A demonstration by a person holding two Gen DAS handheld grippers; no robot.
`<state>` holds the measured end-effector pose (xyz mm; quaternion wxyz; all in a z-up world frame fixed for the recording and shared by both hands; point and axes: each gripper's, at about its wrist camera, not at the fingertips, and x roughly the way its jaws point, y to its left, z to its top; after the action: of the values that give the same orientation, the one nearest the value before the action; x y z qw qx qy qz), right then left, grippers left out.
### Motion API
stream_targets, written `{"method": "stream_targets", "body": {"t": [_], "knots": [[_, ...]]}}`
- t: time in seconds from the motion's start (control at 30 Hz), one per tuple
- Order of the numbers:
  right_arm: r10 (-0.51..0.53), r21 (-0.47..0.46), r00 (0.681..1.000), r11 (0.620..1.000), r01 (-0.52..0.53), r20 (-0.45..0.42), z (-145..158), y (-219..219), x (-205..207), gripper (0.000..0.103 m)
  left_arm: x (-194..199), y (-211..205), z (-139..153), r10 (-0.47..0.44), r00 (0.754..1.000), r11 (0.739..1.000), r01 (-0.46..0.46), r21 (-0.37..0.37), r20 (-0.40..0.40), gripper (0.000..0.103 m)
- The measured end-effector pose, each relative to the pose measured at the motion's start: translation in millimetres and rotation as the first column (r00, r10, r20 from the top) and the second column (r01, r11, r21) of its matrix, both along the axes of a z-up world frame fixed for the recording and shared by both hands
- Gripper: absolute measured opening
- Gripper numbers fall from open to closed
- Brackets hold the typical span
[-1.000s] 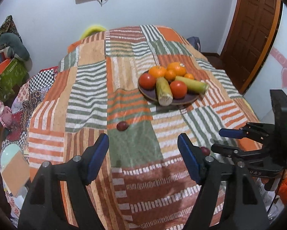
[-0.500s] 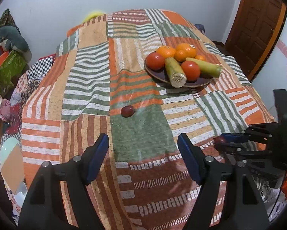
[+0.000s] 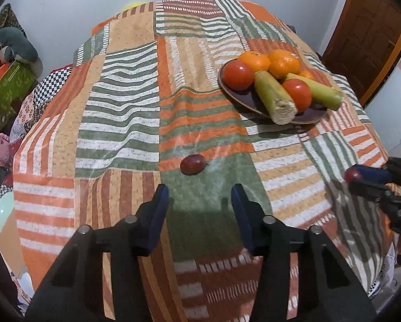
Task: Organize fruits
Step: 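Grasp the small dark red plum with the right tool while the left tool grasps another plum, then lower the plum onto the plate with the right tool while the left tool places its plum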
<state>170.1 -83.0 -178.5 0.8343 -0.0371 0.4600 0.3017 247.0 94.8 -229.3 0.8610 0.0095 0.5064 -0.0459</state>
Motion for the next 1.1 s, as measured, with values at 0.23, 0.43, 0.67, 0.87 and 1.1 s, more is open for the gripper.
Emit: {"method": "stream_targets", "body": {"t": [0.23,0.43,0.67,0.87,1.1], "knots": [[-0.01,0.034,1.0,0.999,0.01,0.002,3,-2,16,0.019,29,0,-20,-0.016,0.999,1.0,0.016,0.005,-0.028,0.047],[-0.013,0.049,1.0,0.999,0.013,-0.013,-1,-5,25,0.019,46,1,-34,-0.003,0.999,1.0,0.004,0.014,-0.055,0.047],[-0.016,0.049,0.999,0.999,0.017,-0.03,-8,-5,30,0.019,52,5,-39,0.01,0.998,1.0,-0.011,-0.016,-0.062,0.041],[-0.021,0.051,0.999,0.998,0.023,-0.042,-12,-7,31,0.019,51,4,-39,0.003,0.998,1.0,-0.005,-0.027,-0.063,0.032],[-0.035,0.058,0.999,0.998,0.037,-0.039,-10,-12,31,0.019,47,3,-32,0.007,0.998,1.0,-0.008,-0.011,-0.057,0.032]]}}
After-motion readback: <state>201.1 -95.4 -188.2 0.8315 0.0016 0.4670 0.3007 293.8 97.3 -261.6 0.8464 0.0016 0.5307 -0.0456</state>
